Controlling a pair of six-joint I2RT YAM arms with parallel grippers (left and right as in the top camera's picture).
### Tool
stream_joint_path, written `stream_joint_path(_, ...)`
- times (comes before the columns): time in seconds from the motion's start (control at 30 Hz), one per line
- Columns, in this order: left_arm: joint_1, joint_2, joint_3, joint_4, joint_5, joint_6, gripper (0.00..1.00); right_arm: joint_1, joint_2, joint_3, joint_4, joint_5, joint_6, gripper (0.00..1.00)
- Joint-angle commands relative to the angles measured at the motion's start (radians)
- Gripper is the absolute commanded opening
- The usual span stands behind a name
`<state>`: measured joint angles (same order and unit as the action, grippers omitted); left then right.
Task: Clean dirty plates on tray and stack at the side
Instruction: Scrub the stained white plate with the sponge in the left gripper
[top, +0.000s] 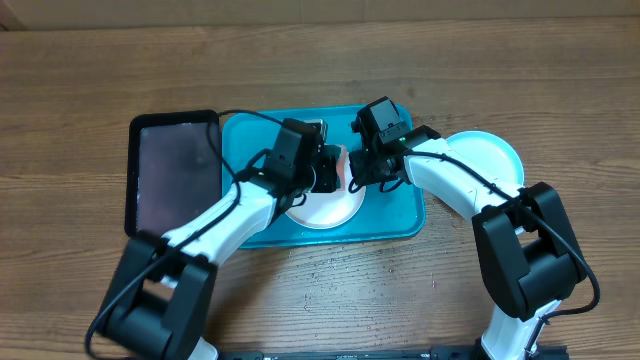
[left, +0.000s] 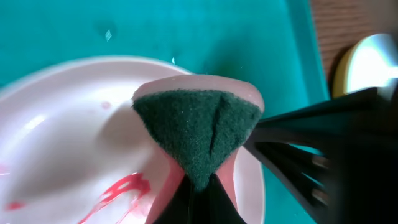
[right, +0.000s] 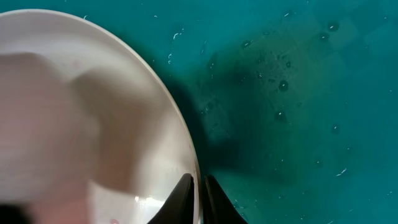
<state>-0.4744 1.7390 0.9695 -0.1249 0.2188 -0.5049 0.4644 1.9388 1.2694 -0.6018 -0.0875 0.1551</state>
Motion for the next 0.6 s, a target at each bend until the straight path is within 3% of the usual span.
stream_joint_path(0.0,-0.008,0.073,0.015,0.010,0.032,-0.086,0.04,-0.006,0.005,0.008,0.003,0.008,-0.007,0.08)
stream_joint_path(0.33,0.110,0.080,0.015,-0.069,-0.035,-0.084,0.04,-0.006,0.015,-0.001,-0.025,0.008,-0.006,0.08)
stream_joint_path(0.57,0.198,0.031,0.015,-0.140,0.017,-0.019,0.04,-0.008,0.053,-0.001,-0.040,0.013,-0.007,0.05)
